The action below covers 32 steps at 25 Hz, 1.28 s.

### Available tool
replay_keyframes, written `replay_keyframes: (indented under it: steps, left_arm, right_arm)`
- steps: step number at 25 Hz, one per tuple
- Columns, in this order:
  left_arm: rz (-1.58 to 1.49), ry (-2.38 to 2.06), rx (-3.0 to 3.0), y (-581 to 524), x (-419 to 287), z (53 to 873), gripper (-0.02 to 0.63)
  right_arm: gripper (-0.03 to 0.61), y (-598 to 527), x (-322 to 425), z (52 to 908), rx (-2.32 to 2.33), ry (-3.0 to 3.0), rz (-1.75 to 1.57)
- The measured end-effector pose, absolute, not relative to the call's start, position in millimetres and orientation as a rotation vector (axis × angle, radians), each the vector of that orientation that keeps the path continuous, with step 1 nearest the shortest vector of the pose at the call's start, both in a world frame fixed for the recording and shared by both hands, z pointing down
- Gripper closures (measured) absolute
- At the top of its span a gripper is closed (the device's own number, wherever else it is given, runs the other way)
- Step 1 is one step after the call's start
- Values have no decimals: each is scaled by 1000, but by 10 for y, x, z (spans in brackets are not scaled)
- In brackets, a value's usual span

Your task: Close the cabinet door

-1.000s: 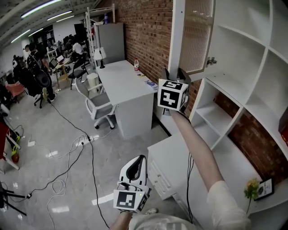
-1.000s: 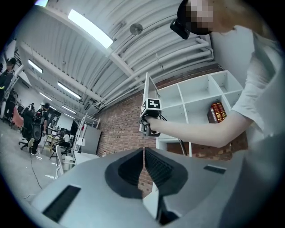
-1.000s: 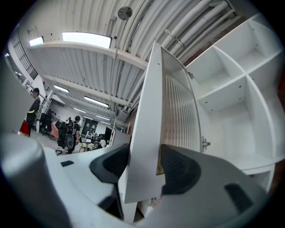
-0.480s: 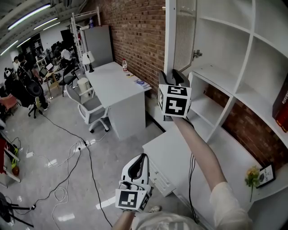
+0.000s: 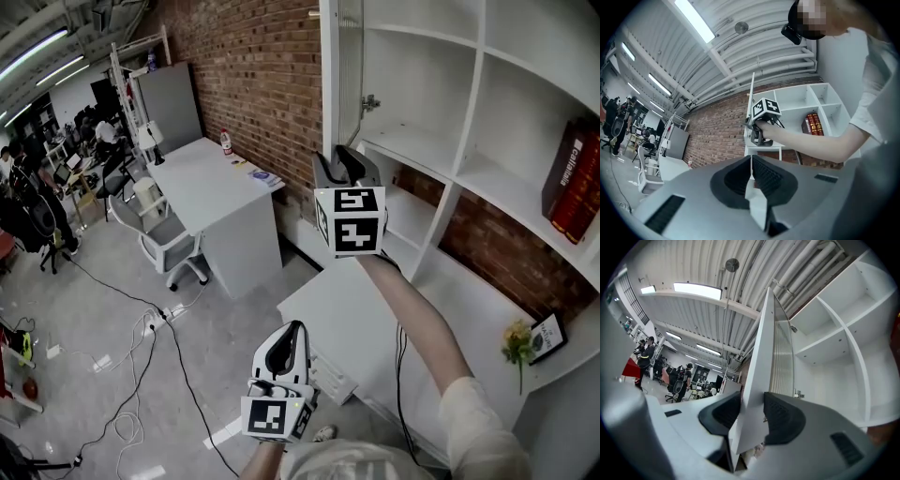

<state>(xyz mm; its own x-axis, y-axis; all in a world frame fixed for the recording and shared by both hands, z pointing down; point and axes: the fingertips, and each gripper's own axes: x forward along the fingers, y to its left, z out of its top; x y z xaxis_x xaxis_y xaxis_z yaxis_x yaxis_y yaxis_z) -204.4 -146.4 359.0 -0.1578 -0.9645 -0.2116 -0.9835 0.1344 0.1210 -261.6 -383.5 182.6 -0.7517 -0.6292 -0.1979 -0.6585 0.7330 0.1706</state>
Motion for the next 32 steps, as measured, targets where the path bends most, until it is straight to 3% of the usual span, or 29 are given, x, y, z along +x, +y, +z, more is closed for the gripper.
replay_keyframes:
  steps: [16, 24, 32]
  left_arm:
    - [358, 2155, -2128, -1684, -1663, 3511, 592]
    - [341, 2063, -2238, -1912, -1460, 3521, 592]
    - [325, 2022, -2297, -2087, -1441, 3580, 592]
  right_arm:
    - [473, -4253, -1577, 1795, -1428, 2570, 459]
    - [458, -4884, -940, 1833, -1577, 2553, 247]
    - [425, -5044, -808, 1821, -1696, 2464, 309]
